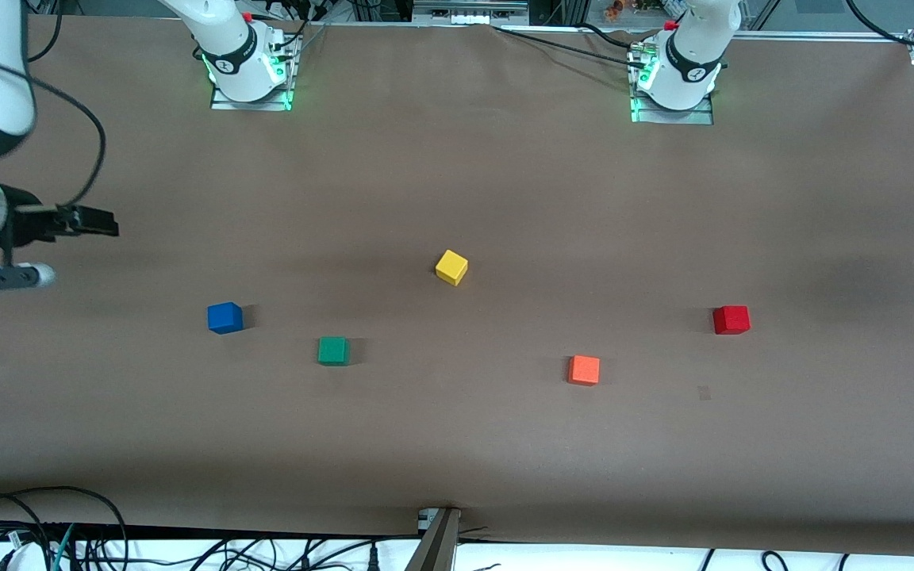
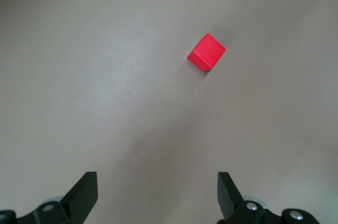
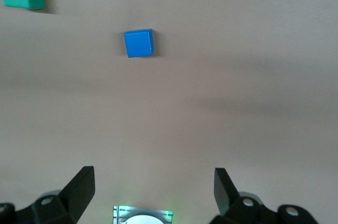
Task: Pass red block to right arm, stack on blue
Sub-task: 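Move the left gripper to the red block while the right gripper approaches blue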
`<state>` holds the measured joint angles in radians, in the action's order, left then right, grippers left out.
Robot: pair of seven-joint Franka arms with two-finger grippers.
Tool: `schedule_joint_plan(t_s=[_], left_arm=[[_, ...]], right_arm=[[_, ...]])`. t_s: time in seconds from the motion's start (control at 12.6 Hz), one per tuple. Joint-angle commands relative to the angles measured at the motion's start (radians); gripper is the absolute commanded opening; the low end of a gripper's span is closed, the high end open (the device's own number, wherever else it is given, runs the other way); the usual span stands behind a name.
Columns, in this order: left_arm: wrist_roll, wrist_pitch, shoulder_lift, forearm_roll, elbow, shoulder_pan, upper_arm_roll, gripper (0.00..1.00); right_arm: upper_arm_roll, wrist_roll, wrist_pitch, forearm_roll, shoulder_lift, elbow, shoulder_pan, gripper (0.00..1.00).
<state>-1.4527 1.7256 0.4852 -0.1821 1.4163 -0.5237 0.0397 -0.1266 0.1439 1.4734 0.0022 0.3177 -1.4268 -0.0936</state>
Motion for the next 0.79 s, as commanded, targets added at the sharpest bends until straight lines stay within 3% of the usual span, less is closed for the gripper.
schedule_joint_plan(t_s=[0.0,0.32,0.71], left_arm=[[-0.228,0.022,0.106,-0.103,-0.03,-0.047,0.009,1.0],[-0.506,0.019,0.291,-0.232,-0.127,-0.061,0.011,1.0],[-0.742,0.002,0.403,-0.361,-0.131,-0.062,0.016,1.0]], right_arm=[[0.005,0.016,0.074,0.002,0.081,0.02,-0.017,1.0],[0.005,0.016,0.162,0.007,0.133,0.011,-0.017,1.0],[0.007,0.006,0.177,0.022,0.15,0.011,-0.032,1.0]])
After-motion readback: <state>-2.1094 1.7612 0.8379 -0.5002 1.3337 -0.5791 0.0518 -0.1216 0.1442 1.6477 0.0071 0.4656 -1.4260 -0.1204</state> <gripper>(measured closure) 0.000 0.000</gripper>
